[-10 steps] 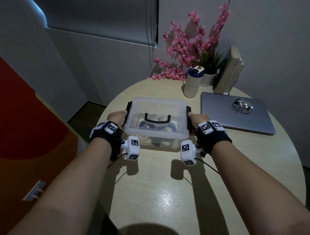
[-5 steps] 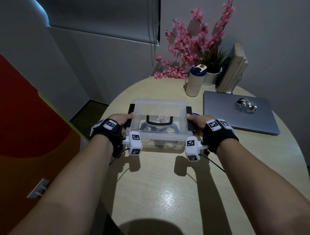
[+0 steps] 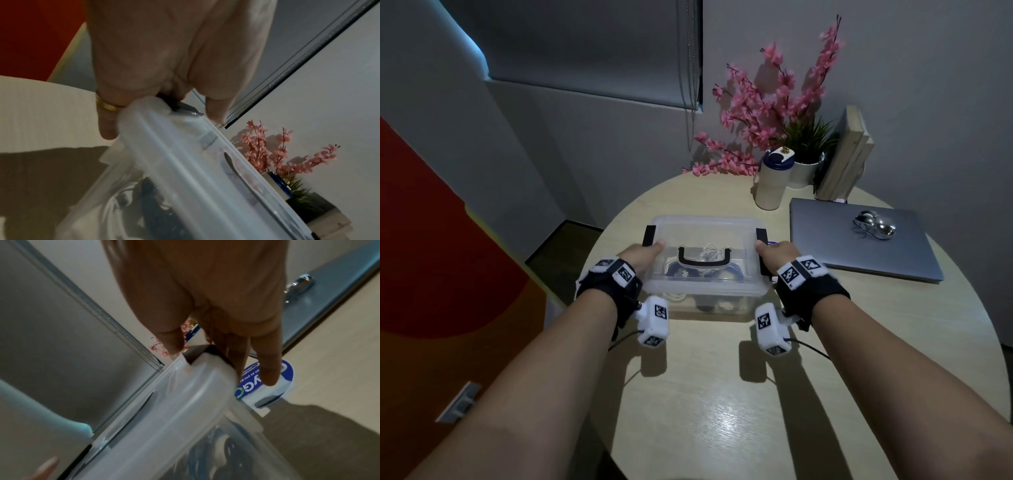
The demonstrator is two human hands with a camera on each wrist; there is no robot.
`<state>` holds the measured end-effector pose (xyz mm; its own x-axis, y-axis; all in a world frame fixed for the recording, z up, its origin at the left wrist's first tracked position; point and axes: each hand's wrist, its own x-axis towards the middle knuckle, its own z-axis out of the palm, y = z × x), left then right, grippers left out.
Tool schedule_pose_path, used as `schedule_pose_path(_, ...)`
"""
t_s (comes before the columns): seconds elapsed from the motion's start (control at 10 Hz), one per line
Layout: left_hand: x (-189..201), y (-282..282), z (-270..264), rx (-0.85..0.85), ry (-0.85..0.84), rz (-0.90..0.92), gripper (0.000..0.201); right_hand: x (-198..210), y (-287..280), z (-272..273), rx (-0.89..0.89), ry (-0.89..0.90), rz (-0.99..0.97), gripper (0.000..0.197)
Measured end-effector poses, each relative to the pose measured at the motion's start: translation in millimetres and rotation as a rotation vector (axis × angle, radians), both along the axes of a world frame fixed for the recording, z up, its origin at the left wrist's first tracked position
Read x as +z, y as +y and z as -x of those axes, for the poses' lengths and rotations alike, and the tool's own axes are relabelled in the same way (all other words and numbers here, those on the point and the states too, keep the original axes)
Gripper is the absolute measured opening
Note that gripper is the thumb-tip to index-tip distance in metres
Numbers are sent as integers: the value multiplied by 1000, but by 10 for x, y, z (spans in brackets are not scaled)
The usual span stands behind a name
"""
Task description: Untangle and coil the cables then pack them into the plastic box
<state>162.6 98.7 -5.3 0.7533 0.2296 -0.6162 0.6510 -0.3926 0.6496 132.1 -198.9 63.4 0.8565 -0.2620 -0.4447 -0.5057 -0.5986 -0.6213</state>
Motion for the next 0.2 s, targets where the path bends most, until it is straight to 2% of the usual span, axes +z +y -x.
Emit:
schedule_pose_path(0.1, 188, -73, 258, -120, 17, 31, 115, 34, 0, 34, 38, -49, 44, 57)
schedule_pose_path(0.2, 450, -167, 699, -147, -39, 53, 82, 226, -7, 97, 98, -153, 57, 58)
